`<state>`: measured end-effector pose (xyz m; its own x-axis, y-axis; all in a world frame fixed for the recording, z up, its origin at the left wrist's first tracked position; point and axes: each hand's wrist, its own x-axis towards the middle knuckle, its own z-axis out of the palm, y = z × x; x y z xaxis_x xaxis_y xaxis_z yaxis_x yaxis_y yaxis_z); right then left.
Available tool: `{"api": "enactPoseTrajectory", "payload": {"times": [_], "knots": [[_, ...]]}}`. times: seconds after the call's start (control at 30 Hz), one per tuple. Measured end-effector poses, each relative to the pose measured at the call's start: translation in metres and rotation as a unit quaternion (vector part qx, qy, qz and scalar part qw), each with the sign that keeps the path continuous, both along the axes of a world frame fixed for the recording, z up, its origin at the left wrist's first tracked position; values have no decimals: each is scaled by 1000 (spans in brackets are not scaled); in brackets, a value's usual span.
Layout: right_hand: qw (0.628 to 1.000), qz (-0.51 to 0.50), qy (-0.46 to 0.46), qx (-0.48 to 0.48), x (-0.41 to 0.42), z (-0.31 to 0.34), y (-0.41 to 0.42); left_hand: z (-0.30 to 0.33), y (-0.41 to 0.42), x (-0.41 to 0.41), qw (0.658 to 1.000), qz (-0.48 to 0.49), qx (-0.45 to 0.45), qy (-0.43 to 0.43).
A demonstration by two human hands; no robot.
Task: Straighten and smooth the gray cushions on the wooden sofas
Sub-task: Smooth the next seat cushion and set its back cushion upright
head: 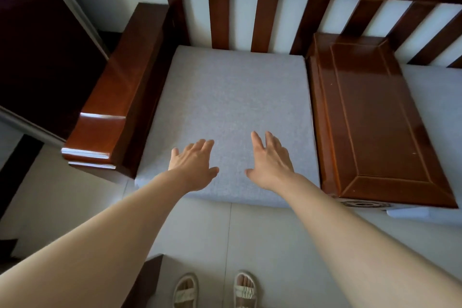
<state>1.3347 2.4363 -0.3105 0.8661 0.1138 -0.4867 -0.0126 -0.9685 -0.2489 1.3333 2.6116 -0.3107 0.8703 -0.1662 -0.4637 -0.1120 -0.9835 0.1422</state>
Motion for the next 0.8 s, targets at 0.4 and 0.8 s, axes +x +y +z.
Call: {"api": "enactPoseTrajectory", "payload": {"times": [0.4,0.8], "knots": [[998,-13,15,-55,-9,-240,33,-243,37,26,994,-88,61,26],[953,-2,-275,-123,-14,-370,43,-337,39,13,977,-132,135,-95]]}}
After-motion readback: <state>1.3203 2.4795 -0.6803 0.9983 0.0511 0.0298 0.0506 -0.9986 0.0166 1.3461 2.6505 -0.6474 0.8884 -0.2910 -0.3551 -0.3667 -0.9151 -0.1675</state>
